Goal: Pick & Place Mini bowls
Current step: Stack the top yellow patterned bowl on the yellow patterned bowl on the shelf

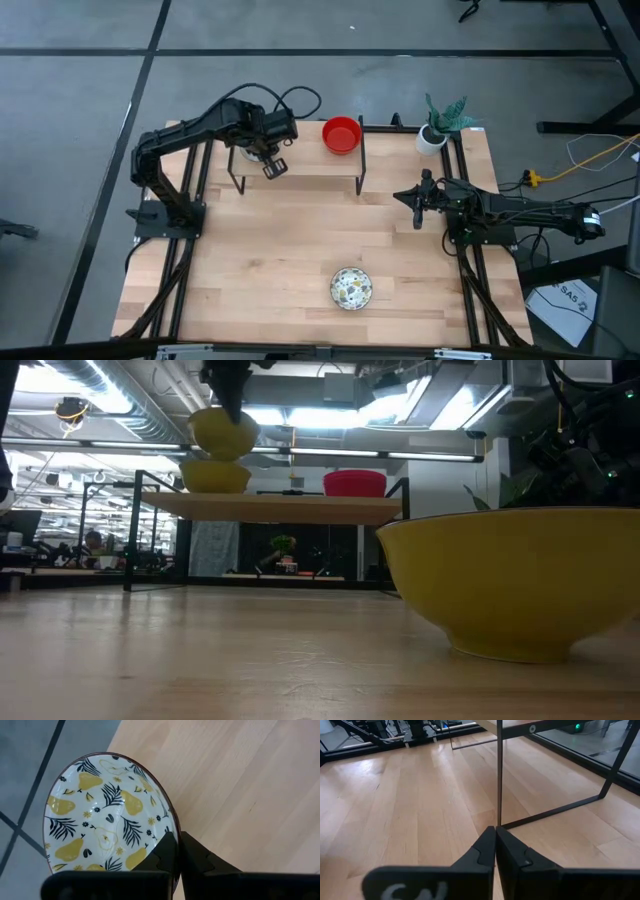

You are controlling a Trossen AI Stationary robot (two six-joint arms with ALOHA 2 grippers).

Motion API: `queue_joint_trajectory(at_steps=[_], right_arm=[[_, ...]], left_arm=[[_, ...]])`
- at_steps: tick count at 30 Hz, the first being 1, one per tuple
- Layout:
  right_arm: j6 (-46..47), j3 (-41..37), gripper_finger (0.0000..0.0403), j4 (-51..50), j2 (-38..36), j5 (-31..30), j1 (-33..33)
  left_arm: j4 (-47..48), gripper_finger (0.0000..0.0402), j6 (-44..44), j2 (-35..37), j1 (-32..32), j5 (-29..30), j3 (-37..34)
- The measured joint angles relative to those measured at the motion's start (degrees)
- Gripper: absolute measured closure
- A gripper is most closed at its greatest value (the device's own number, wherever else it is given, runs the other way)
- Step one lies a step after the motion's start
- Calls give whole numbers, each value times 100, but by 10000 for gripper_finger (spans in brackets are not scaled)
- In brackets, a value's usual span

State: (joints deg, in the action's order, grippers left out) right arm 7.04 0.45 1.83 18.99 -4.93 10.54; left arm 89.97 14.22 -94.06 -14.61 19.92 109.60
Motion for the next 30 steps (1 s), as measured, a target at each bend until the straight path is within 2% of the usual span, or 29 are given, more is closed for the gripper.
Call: queue_joint_trajectory(at_steps=[7, 19, 30], right_arm=[[1, 0, 389, 0, -1, 0, -2], [1, 0, 389, 0, 0, -1, 1], [0, 0, 389, 0, 0, 0, 0]], left_arm=[[-9, 398, 6, 26, 0, 3, -365], [3, 398, 46, 45, -17, 139, -365], [5, 398, 158, 45, -4, 7, -365]])
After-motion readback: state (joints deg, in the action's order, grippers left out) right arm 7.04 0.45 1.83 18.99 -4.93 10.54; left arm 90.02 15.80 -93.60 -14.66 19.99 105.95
